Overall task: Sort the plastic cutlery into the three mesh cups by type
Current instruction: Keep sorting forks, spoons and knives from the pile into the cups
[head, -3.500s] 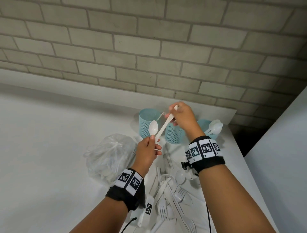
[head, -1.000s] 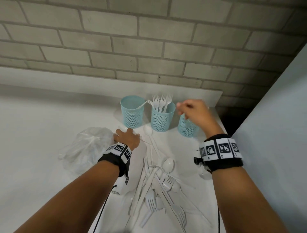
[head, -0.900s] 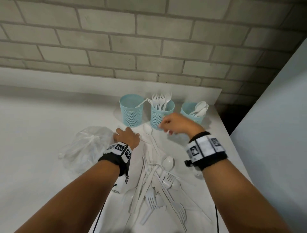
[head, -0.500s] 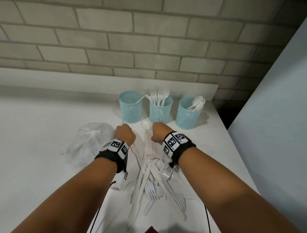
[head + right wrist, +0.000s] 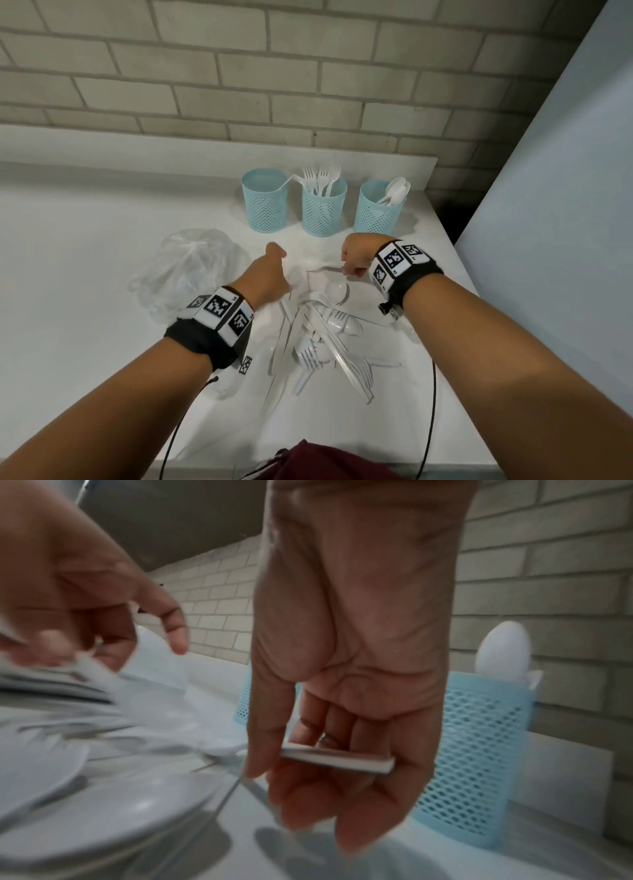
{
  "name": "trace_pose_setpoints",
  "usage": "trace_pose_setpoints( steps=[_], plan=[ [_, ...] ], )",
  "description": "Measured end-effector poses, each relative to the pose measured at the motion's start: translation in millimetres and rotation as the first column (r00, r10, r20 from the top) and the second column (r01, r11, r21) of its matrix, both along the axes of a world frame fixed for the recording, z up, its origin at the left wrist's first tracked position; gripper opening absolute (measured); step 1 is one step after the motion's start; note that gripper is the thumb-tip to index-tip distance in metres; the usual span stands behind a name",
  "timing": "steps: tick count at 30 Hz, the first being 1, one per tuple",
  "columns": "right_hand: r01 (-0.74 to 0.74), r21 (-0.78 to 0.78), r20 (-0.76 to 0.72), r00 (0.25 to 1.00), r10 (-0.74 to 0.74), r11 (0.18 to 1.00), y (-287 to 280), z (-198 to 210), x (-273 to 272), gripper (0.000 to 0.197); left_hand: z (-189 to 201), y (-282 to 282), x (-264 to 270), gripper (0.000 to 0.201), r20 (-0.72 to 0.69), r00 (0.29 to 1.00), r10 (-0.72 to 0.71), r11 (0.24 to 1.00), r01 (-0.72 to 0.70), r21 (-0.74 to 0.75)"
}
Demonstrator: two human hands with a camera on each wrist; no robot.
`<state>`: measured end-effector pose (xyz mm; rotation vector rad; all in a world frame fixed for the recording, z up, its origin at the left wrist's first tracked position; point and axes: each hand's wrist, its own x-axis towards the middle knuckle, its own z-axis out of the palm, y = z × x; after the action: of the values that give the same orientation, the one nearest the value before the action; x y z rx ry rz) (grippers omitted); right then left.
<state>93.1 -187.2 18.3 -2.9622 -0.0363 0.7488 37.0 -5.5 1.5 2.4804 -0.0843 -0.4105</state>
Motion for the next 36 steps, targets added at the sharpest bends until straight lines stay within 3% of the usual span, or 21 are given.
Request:
trace_pose_setpoints(
  steps=[5, 7, 11, 16, 18, 21, 26, 29, 31, 33, 36],
  plan=[
    [-0.001, -0.135, -0.011, 1.000, -0.001, 0.991, -19, -5, -19, 0.031, -10, -8, -31, 0.055, -0.074, 0.996, -0.048, 0.997, 0.052, 0.058],
    [0.086, -0.105, -0.011, 0.996, -0.088, 0.991, -25, -2, -24, 0.037, -12, -10, -43, 0.071, -0.089, 0.995, -0.044, 0.991, 0.055, 0.125],
    [0.219, -0.172, -0.012, 0.974, -0.224, 0.961, -45, 15, -38, 0.050, -11, -13, -74, 0.122, -0.198, 0.975, -0.105, 0.931, 0.166, 0.325],
    [0.239, -0.217, -0.033, 0.967, -0.252, 0.946, -59, 5, -68, 0.060, -26, -24, -100, 0.138, -0.236, 0.951, -0.202, 0.849, 0.290, 0.441],
    [0.224, -0.179, -0.037, 0.972, -0.234, 0.958, -52, -1, -77, 0.058, -31, -31, -104, 0.137, -0.219, 0.946, -0.240, 0.811, 0.320, 0.491],
    [0.216, -0.083, -0.084, 0.971, -0.223, 0.973, -30, 1, -83, 0.036, -30, -40, -99, 0.129, -0.182, 0.950, -0.252, 0.805, 0.310, 0.506],
    [0.304, 0.223, -0.178, 0.947, -0.268, 0.926, -5, -6, -81, 0.020, -20, -50, -74, 0.107, -0.112, 0.969, -0.221, 0.876, 0.247, 0.414],
    [0.370, 0.357, -0.295, 0.916, -0.272, 0.858, 3, -7, -77, 0.023, -19, -50, -62, 0.098, -0.058, 0.982, -0.177, 0.945, 0.187, 0.269],
    [0.362, 0.421, -0.281, 0.924, -0.260, 0.831, 0, 1, -77, 0.028, -19, -48, -55, 0.089, -0.026, 0.992, -0.126, 0.974, 0.129, 0.188],
    [0.307, 0.394, -0.155, 0.951, -0.266, 0.866, -11, 11, -76, 0.035, -18, -43, -50, 0.087, -0.024, 0.995, -0.098, 0.984, 0.100, 0.149],
    [0.192, 0.130, 0.027, 0.980, -0.197, 0.973, -38, 11, -73, 0.051, -17, -39, -52, 0.093, -0.046, 0.998, -0.033, 0.986, 0.040, 0.162]
  ],
)
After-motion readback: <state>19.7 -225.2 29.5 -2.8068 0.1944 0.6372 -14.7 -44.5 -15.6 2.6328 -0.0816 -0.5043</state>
